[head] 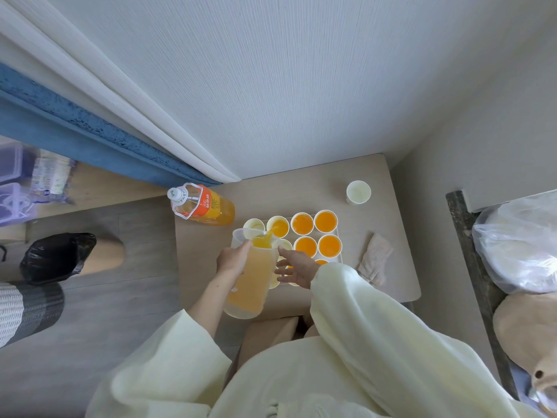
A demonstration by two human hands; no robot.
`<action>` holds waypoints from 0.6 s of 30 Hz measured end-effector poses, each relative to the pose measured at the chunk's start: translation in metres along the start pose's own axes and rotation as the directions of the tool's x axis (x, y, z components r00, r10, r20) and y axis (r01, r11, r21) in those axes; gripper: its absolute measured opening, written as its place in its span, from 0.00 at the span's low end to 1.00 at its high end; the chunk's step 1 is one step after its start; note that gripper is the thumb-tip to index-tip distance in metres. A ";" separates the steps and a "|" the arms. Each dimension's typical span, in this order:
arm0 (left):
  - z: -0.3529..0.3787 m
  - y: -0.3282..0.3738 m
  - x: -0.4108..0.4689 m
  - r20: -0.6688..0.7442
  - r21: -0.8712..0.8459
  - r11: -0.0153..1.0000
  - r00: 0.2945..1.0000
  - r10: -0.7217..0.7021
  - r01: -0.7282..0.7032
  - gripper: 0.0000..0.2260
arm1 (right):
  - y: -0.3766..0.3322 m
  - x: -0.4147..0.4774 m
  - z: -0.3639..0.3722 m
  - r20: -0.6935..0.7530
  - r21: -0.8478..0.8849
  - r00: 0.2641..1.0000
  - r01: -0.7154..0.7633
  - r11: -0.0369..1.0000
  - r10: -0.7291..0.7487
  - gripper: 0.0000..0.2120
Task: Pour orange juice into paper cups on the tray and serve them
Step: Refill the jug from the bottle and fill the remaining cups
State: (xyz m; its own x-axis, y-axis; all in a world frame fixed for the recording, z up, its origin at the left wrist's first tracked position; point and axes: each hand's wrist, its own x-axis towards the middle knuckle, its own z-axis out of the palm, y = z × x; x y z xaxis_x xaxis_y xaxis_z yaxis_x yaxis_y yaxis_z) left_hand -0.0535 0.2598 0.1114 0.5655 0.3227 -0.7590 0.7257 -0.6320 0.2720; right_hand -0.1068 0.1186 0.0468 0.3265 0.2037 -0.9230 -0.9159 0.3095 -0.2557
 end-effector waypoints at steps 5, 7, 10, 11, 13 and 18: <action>0.001 0.001 0.001 -0.003 0.008 1.000 1.000 -0.003 0.003 0.20 | 0.000 0.000 -0.001 0.005 0.001 1.000 0.002 1.000 -0.002 0.22; 0.001 0.001 0.001 -0.002 0.005 1.000 1.000 -0.001 0.001 0.19 | 0.000 0.000 -0.001 0.005 0.005 1.000 -0.001 1.000 0.001 0.22; 0.001 0.002 0.000 0.001 0.001 1.000 1.000 -0.006 0.006 0.19 | 0.000 0.000 0.000 0.005 0.016 1.000 -0.003 1.000 0.003 0.22; 0.001 0.003 0.000 0.001 0.000 1.000 1.000 -0.009 0.009 0.19 | 0.000 0.000 -0.001 0.004 0.019 1.000 -0.002 1.000 0.002 0.23; 0.001 0.003 0.000 0.002 0.001 1.000 1.000 -0.015 0.015 0.19 | 0.000 0.001 -0.002 0.003 0.020 1.000 0.001 1.000 -0.001 0.23; 0.001 0.005 -0.001 -0.001 -0.006 1.000 1.000 -0.011 0.011 0.18 | -0.001 0.000 -0.002 0.010 0.024 1.000 -0.004 1.000 0.004 0.23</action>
State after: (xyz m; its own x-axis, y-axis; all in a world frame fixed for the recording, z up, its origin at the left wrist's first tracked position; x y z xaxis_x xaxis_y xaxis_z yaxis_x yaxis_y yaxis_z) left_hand -0.0511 0.2559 0.1129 0.5577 0.3304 -0.7615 0.7345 -0.6238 0.2673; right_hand -0.1062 0.1169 0.0466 0.3256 0.2142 -0.9209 -0.9113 0.3306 -0.2453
